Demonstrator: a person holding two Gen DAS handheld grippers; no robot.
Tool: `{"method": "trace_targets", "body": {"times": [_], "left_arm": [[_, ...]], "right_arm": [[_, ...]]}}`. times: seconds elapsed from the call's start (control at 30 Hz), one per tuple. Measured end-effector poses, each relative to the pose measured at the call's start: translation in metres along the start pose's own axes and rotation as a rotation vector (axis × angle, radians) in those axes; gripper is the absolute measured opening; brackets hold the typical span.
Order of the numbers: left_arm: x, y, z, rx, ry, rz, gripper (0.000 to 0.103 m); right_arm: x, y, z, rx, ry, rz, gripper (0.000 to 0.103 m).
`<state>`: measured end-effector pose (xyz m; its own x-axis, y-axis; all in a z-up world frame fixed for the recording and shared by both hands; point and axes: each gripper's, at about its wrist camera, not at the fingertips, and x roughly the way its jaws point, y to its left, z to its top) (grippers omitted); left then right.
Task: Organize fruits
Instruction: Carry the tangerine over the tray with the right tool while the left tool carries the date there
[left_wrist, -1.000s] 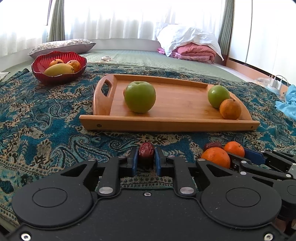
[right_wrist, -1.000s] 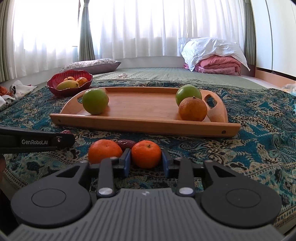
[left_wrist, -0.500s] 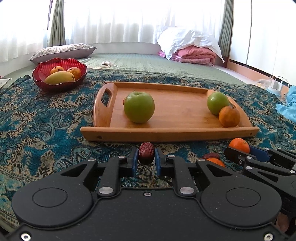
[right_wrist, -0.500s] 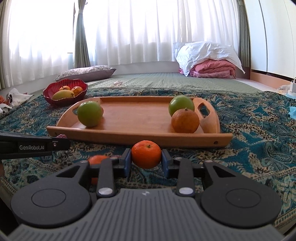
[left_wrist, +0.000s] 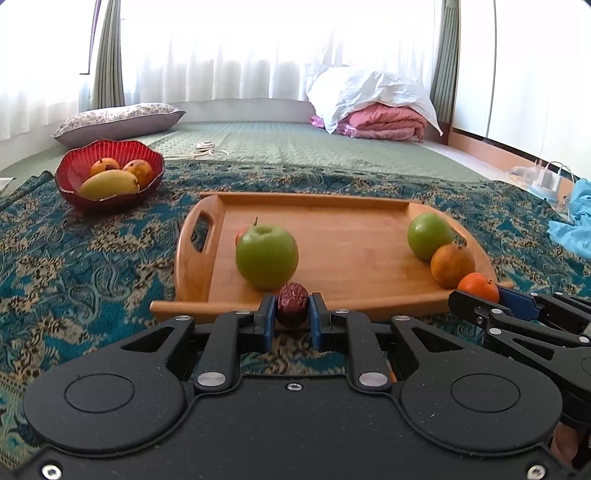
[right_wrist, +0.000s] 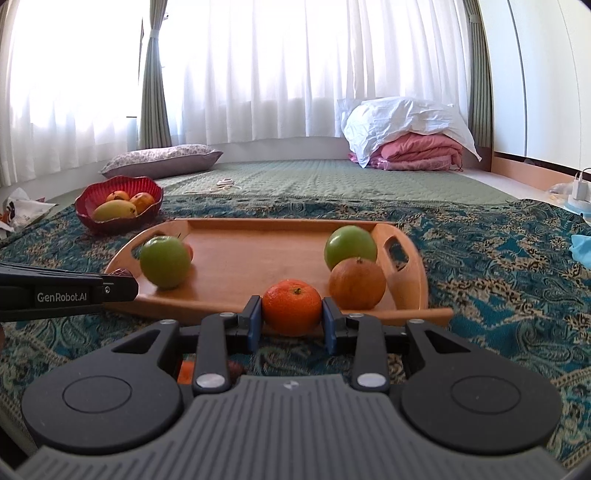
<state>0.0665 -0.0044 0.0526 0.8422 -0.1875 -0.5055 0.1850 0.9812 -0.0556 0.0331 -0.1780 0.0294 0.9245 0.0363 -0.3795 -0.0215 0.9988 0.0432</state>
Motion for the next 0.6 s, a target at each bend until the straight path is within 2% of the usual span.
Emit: {"method": "trace_targets", "body": {"times": [0.33, 0.6], "left_arm": [[0.02, -0.005, 0.011, 0.0, 0.019, -0.015, 0.018], [0.038, 0.011, 0.015, -0.033, 0.031, -0.008, 0.018]], "right_arm": [[0.021, -0.003, 0.011, 0.03, 0.025, 0.0, 0.038], [0.038, -0.005, 0.02, 0.039, 0.041, -0.002, 0.038]]}}
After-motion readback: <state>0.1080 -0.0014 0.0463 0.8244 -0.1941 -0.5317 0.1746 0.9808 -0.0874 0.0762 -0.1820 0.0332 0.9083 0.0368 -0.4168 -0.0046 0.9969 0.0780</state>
